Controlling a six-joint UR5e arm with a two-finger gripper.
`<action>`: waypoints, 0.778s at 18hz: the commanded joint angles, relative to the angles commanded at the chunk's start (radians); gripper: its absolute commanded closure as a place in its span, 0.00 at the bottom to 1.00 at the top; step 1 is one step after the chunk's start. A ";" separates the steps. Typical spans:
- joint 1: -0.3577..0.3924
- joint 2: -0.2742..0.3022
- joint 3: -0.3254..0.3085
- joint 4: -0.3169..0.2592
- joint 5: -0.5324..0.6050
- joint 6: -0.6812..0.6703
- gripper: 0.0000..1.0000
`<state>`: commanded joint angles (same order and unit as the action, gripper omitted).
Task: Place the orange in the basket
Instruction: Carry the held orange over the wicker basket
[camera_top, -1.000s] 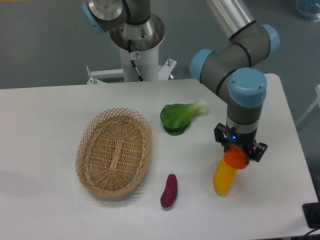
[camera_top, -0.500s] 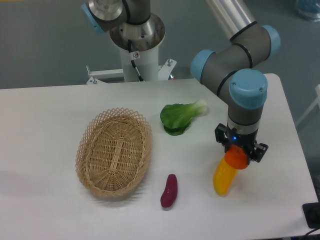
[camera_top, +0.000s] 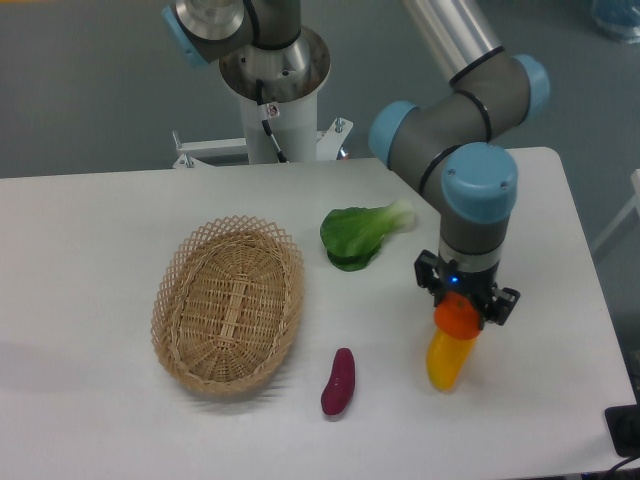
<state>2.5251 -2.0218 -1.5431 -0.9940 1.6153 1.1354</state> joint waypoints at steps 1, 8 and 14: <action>-0.014 0.000 -0.006 0.002 0.002 -0.021 0.42; -0.107 0.008 -0.025 0.002 0.011 -0.080 0.42; -0.204 0.029 -0.029 0.002 -0.005 -0.186 0.42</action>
<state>2.3211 -1.9927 -1.5723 -0.9925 1.6107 0.9497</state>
